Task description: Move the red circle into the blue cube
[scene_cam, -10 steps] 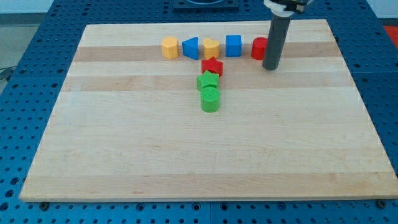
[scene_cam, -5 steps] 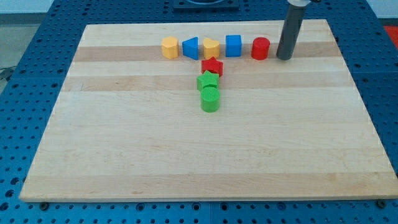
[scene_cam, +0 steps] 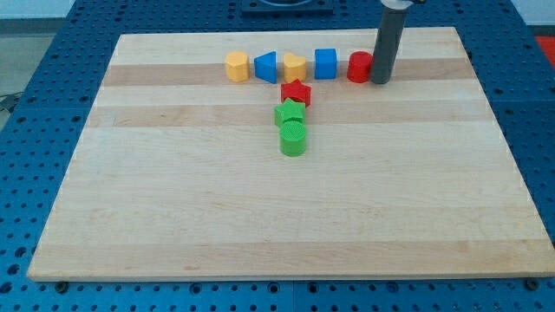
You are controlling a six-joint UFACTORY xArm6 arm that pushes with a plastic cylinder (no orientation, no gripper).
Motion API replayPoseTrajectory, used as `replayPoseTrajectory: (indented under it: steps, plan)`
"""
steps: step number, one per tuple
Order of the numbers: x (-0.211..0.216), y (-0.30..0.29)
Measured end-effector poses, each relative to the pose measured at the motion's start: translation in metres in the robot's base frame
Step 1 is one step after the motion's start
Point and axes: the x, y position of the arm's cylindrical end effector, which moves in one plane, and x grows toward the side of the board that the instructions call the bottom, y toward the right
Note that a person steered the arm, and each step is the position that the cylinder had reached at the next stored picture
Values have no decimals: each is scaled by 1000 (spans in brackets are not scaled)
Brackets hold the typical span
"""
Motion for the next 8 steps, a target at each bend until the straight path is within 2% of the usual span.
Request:
replayPoseTrajectory:
  steps: [5,6,7,8]
  plan:
    - [0,-16]
    - [-5,34]
    - [-19,59]
    - [-44,59]
